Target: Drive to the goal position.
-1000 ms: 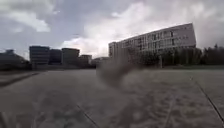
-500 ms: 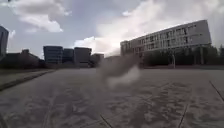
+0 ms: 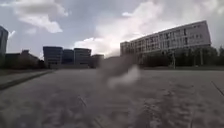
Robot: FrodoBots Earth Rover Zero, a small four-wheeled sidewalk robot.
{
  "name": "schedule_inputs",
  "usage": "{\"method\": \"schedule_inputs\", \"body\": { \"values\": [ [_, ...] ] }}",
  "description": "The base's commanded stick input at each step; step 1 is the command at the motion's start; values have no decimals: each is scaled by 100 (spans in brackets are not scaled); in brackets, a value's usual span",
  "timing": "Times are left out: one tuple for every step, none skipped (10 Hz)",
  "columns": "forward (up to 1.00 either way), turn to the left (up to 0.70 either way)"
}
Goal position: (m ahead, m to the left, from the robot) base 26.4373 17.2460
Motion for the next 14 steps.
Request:
{"method": "schedule_inputs", "body": {
  "values": [
    [70,35],
    [70,31],
    [70,14],
    [70,0],
    [70,0],
    [70,2],
    [70,0],
    [70,0],
    [70,2],
    [70,2],
    [70,2],
    [70,1],
    [70,0],
    [70,0]
  ]
}}
